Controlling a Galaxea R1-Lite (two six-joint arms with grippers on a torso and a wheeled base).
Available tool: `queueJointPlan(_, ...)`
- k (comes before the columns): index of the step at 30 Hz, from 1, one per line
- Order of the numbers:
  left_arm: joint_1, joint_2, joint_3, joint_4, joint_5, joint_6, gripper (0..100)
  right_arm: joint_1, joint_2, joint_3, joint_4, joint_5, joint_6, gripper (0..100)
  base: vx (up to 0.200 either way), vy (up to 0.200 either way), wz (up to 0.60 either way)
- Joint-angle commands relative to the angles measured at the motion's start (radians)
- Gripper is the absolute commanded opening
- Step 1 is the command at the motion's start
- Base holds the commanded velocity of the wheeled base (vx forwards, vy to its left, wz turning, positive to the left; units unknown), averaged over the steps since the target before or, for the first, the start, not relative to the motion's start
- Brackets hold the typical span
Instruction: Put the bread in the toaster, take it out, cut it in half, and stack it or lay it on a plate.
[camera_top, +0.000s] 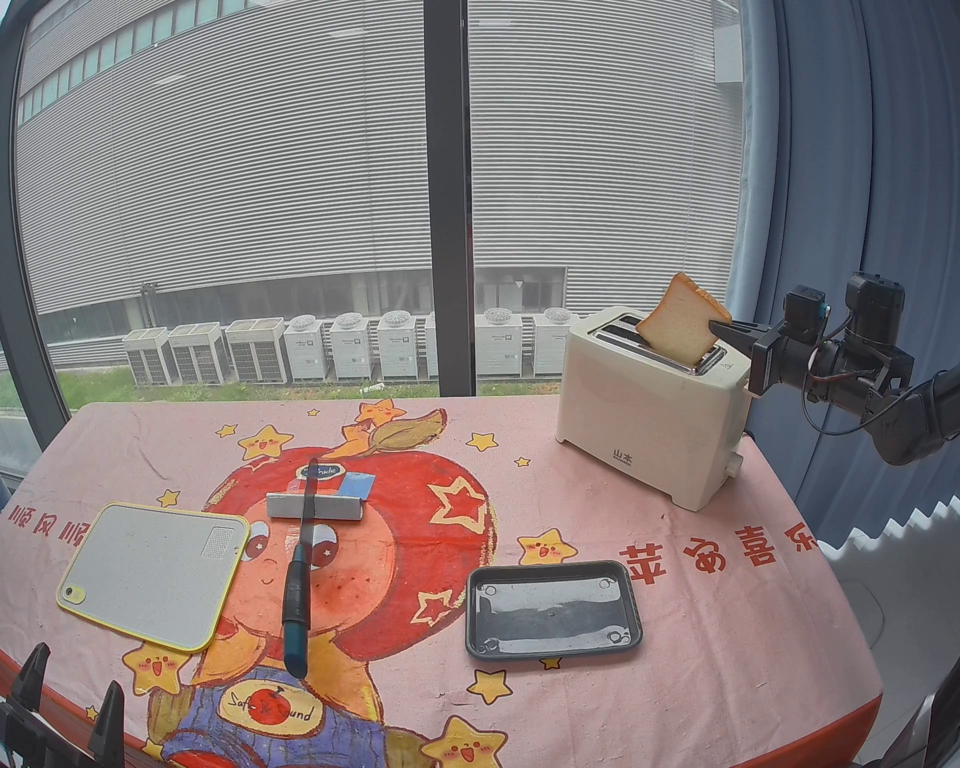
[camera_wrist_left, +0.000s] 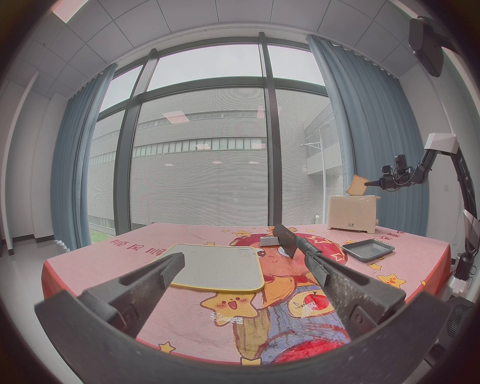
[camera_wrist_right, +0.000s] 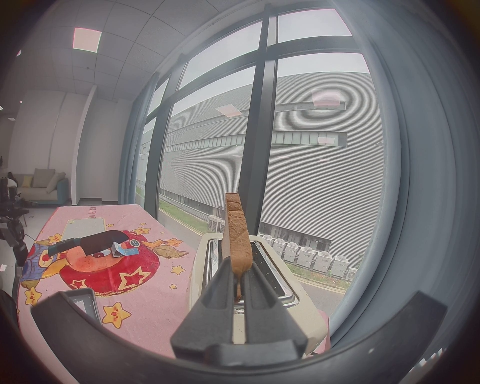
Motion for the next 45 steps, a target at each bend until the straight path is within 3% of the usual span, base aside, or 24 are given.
queueJointPlan(1, 0.000, -0.015, 0.018, 0.000, -0.001, 0.000, 100, 0.001, 0.014, -0.005, -0.001, 0.000, 0.000, 0, 0.000, 0.000, 0.00)
queueJointPlan(45, 0.000, -0.015, 0.018, 0.000, 0.001, 0.000, 100, 0.026, 0.095, -0.066, 0.008, -0.005, 0.001, 0, 0.000, 0.000, 0.00)
